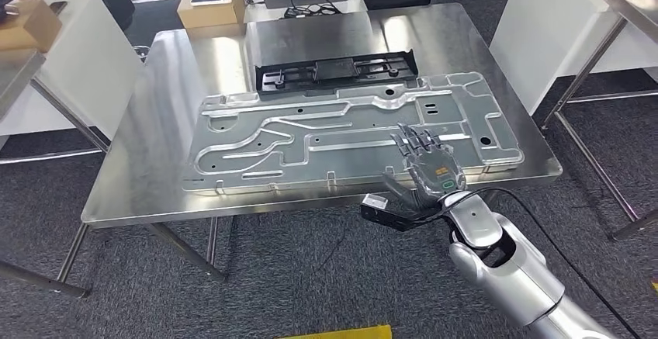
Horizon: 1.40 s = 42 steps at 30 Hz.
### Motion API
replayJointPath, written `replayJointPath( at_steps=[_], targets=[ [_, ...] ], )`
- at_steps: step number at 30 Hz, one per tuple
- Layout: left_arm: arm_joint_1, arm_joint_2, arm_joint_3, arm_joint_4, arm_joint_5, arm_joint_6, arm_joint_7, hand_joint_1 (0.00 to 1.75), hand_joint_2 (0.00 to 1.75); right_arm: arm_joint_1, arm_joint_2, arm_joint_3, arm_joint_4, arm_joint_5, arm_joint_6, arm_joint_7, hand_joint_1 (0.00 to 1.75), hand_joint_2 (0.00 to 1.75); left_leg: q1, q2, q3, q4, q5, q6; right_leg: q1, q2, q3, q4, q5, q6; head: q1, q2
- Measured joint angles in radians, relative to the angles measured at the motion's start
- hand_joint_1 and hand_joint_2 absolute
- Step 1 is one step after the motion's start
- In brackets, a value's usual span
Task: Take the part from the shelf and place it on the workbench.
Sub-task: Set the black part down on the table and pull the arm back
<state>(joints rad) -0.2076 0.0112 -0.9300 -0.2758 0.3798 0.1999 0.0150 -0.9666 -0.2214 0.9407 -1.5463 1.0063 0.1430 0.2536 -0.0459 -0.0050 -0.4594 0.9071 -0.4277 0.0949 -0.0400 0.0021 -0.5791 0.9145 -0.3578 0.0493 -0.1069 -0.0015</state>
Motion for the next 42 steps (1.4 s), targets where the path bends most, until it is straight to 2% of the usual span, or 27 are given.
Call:
replayJointPath(
  at_steps=[1,3,4,6,8,9,10,11,13,15,16,18,19,20,23,24,26,28,30,32,34,35,36,38,39,40,42],
  targets=[
    [-0.004,0.001,0.0,0.0,0.0,0.0,0.0,0.0,0.0,-0.002,-0.001,0.0,0.0,0.0,0.0,0.0,0.0,0.0,-0.006,0.0,0.02,-0.035,-0.003,0.003,-0.001,-0.001,-0.004,-0.003,0.01,0.005,0.0,0.0],
    [-0.009,0.001,0.0,0.0,0.0,0.0,0.002,0.0,0.0,-0.003,-0.002,0.0,0.001,0.0,0.0,0.001,0.0,0.0,-0.006,0.0,0.015,-0.054,0.012,0.004,-0.002,-0.002,-0.015,-0.004,0.022,0.014,0.0,0.0],
    [-0.01,0.0,0.0,0.0,0.0,-0.001,0.002,0.0,0.0,-0.002,-0.004,0.0,0.001,-0.001,0.0,0.001,0.0,0.0,-0.005,0.001,0.007,-0.057,0.027,0.006,-0.001,-0.002,-0.025,0.008,0.005,0.016,0.0,0.0],
    [-0.009,-0.001,0.0,0.0,0.0,-0.003,0.003,0.0,0.0,0.0,-0.006,0.0,0.003,-0.001,-0.001,0.0,0.0,0.0,0.002,0.003,-0.016,-0.06,0.056,0.014,0.004,-0.001,-0.058,0.094,-0.087,0.018,0.0,0.0],
    [-0.009,-0.001,0.0,0.0,0.0,-0.003,0.004,0.0,0.0,0.003,-0.009,0.001,0.004,-0.002,-0.001,0.0,0.0,0.0,0.002,0.003,-0.053,-0.05,0.079,0.019,0.007,-0.001,-0.095,0.238,-0.187,0.02,0.001,0.0],
    [-0.008,-0.002,0.0,0.0,0.0,-0.003,0.003,0.0,0.0,0.007,-0.01,0.002,0.005,-0.002,-0.001,0.0,0.0,0.0,0.001,0.003,-0.071,-0.046,0.091,0.017,0.008,-0.001,-0.102,0.296,-0.201,0.023,0.001,0.0],
    [-0.008,-0.002,0.0,0.0,0.0,-0.003,0.003,0.0,0.0,0.009,-0.011,0.003,0.006,-0.003,-0.001,0.0,0.0,0.0,0.001,0.003,-0.09,-0.042,0.103,0.016,0.009,-0.001,-0.097,0.327,-0.189,0.025,0.001,0.0],
    [-0.007,-0.003,0.0,0.0,0.0,-0.003,0.004,0.0,0.0,0.012,-0.011,0.003,0.006,-0.004,-0.001,0.0,0.0,0.0,0.001,0.003,-0.109,-0.038,0.115,0.013,0.009,-0.001,-0.076,0.325,-0.158,0.027,0.0,0.0],
    [-0.007,-0.004,0.0,0.0,0.0,-0.003,0.003,0.0,0.0,0.015,-0.011,0.004,0.006,-0.009,-0.003,-0.001,0.0,0.0,0.001,0.004,-0.142,-0.031,0.14,0.005,0.009,-0.001,0.017,0.226,-0.11,0.028,0.001,0.0],
    [-0.006,-0.004,0.0,0.0,0.001,-0.003,0.003,0.0,0.0,0.018,-0.01,0.004,0.006,-0.016,-0.006,-0.001,0.0,0.0,-0.004,0.004,-0.16,-0.029,0.165,-0.003,0.011,-0.001,0.132,0.065,-0.126,0.021,0.0,0.0],
    [-0.006,-0.004,0.0,0.0,0.002,-0.002,0.003,0.0,0.0,0.023,-0.01,0.004,0.007,-0.021,-0.011,0.001,0.0,0.0,-0.006,0.004,-0.165,-0.031,0.18,-0.006,0.013,-0.001,0.164,0.01,-0.138,0.015,0.0,0.0],
    [-0.002,-0.002,0.001,0.0,0.006,-0.001,0.002,0.0,0.0,0.045,-0.012,0.003,0.008,-0.038,-0.025,0.007,0.0,0.0,-0.006,0.002,-0.176,-0.038,0.205,-0.012,0.013,-0.003,0.163,-0.022,-0.131,0.0,0.0,0.0],
    [0.001,-0.001,0.001,0.001,0.01,0.0,0.001,0.0,0.0,0.063,-0.014,0.002,0.009,-0.051,-0.032,0.013,0.0,0.0,-0.004,0.001,-0.186,-0.03,0.194,-0.019,0.011,-0.006,0.15,-0.02,-0.119,-0.006,0.0,0.0],
    [0.007,-0.001,0.001,0.001,0.014,0.001,-0.001,0.0,0.0,0.083,-0.017,0.0,0.009,-0.067,-0.036,0.019,0.0,0.0,0.001,0.001,-0.198,-0.002,0.156,-0.029,0.009,-0.008,0.136,-0.019,-0.106,-0.012,0.0,0.0],
    [0.018,-0.001,0.005,0.002,0.028,0.007,-0.007,0.0,0.0,0.16,-0.028,-0.02,0.009,-0.142,-0.049,0.043,0.0,0.0,0.026,0.001,-0.244,0.209,-0.023,-0.063,0.007,-0.01,0.089,-0.018,-0.066,-0.021,-0.001,0.0],
    [0.02,-0.001,0.008,0.002,0.033,0.009,-0.01,0.0,0.0,0.193,-0.034,-0.031,0.009,-0.172,-0.056,0.054,0.0,0.0,0.033,0.002,-0.251,0.281,-0.051,-0.069,0.007,-0.012,0.072,-0.017,-0.053,-0.02,-0.001,0.0],
    [0.025,-0.001,0.016,0.002,0.045,0.011,-0.015,0.0,0.0,0.27,-0.047,-0.055,0.011,-0.234,-0.07,0.074,0.0,0.0,0.043,0.002,-0.228,0.342,-0.029,-0.074,0.006,-0.016,0.041,-0.016,-0.029,-0.017,-0.001,0.0],
    [0.03,-0.001,0.023,0.002,0.055,0.016,-0.019,0.0,0.0,0.357,-0.06,-0.09,0.019,-0.309,-0.1,0.088,0.0,0.0,0.045,0.001,-0.136,0.256,0.019,-0.068,0.005,-0.017,0.013,-0.016,-0.005,-0.011,-0.001,0.0],
    [0.032,0.0,0.029,0.002,0.065,0.025,-0.022,0.0,0.0,0.454,-0.069,-0.141,0.042,-0.431,-0.163,0.077,0.0,0.0,0.037,-0.001,0.004,0.071,0.002,-0.053,0.002,-0.018,-0.001,-0.018,0.018,-0.001,-0.001,0.0],
    [0.034,0.001,0.037,0.002,0.074,0.036,-0.025,0.0,0.0,0.545,-0.074,-0.193,0.089,-0.576,-0.254,0.041,0.0,0.0,0.027,-0.003,0.08,-0.049,-0.032,-0.041,-0.002,-0.022,-0.006,-0.024,0.04,0.012,-0.001,0.0],
    [0.042,0.002,0.043,0.002,0.086,0.047,-0.028,0.0,0.0,0.628,-0.078,-0.234,0.161,-0.696,-0.353,-0.011,0.0,0.0,0.025,-0.003,0.073,-0.074,-0.02,-0.03,-0.003,-0.021,-0.014,-0.031,0.048,0.023,-0.001,0.0],
    [0.048,0.002,0.046,0.002,0.092,0.052,-0.03,0.0,0.0,0.666,-0.08,-0.25,0.204,-0.751,-0.394,-0.036,0.0,0.0,0.026,-0.002,0.062,-0.078,-0.006,-0.023,-0.003,-0.019,-0.025,-0.015,0.022,0.025,-0.001,0.0],
    [0.053,0.002,0.048,0.002,0.101,0.057,-0.033,0.0,0.0,0.701,-0.081,-0.266,0.253,-0.816,-0.428,-0.06,0.0,0.0,0.027,-0.001,0.047,-0.081,0.01,-0.016,-0.001,-0.016,-0.039,0.021,-0.025,0.026,-0.001,0.0],
    [0.061,0.002,0.05,0.002,0.119,0.067,-0.04,0.0,0.0,0.756,-0.077,-0.298,0.374,-0.977,-0.456,-0.121,0.0,0.0,0.024,0.0,0.013,-0.079,0.035,-0.005,0.001,-0.013,-0.076,0.155,-0.145,0.023,-0.001,0.0],
    [0.065,0.002,0.051,0.002,0.129,0.073,-0.043,0.0,0.0,0.78,-0.069,-0.315,0.453,-1.069,-0.449,-0.162,0.0,0.0,0.021,-0.001,-0.004,-0.077,0.048,-0.002,0.002,-0.012,-0.089,0.228,-0.177,0.023,-0.001,0.0],
    [0.068,0.002,0.051,0.002,0.138,0.079,-0.046,0.0,0.0,0.799,-0.058,-0.332,0.537,-1.155,-0.43,-0.198,0.0,0.0,0.018,-0.001,-0.023,-0.075,0.06,-0.001,0.004,-0.012,-0.094,0.286,-0.175,0.023,-0.001,0.0],
    [0.075,0.0,0.051,0.002,0.153,0.091,-0.05,0.0,0.0,0.833,-0.029,-0.367,0.697,-1.293,-0.384,-0.212,0.0,0.0,0.013,-0.002,-0.063,-0.064,0.083,-0.002,0.006,-0.011,-0.071,0.328,-0.102,0.022,-0.001,0.0]
  ],
)
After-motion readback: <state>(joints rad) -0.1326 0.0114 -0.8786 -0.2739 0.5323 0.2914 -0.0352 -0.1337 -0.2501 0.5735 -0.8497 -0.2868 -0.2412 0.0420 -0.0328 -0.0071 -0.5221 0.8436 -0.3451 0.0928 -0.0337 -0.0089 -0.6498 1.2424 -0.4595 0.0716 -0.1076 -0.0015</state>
